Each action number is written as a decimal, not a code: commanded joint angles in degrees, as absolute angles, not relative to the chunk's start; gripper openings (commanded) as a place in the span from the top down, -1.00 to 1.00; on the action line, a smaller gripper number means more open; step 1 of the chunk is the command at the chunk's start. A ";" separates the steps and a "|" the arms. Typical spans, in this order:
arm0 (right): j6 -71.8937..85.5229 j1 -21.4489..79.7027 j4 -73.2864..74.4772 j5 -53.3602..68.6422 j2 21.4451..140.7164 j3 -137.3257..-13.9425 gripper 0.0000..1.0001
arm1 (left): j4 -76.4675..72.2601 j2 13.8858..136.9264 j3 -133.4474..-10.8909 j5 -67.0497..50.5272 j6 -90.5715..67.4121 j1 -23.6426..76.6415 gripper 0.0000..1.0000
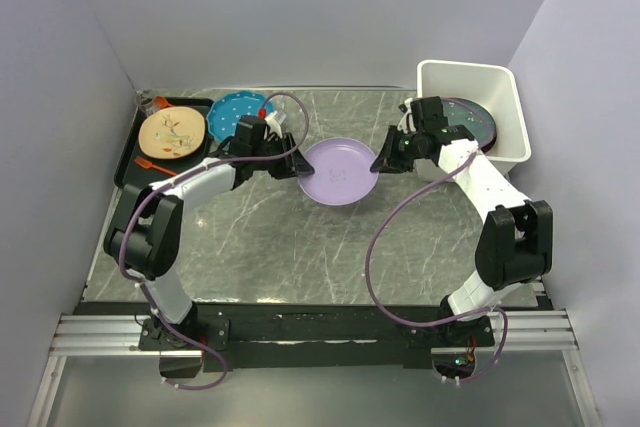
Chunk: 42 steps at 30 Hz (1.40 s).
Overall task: Place the plates into the plastic bin on the countertop
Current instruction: Place the plate in the plastic bin.
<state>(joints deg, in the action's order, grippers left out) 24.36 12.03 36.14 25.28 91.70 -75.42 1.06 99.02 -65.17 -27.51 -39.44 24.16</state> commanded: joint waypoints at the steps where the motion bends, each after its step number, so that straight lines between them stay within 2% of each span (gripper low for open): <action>1: 25.84 12.74 32.52 29.09 90.18 -75.41 0.98 | 2.46 96.07 -66.89 -26.37 -37.53 24.61 0.02; 10: 25.84 12.74 31.90 29.18 89.56 -74.00 0.99 | 3.60 94.48 -66.97 -24.79 -37.44 24.52 -0.47; 19: 25.66 12.83 31.82 29.09 89.30 -73.30 0.99 | 3.87 92.64 -66.62 -22.59 -37.27 24.61 -0.81; 30: 25.49 12.74 31.55 28.48 89.56 -72.51 0.99 | 3.60 90.53 -66.09 -20.31 -37.35 24.52 -0.99; 42: 25.40 12.74 32.08 27.25 90.09 -73.56 1.00 | 2.55 89.56 -65.48 -20.13 -37.53 23.99 -0.99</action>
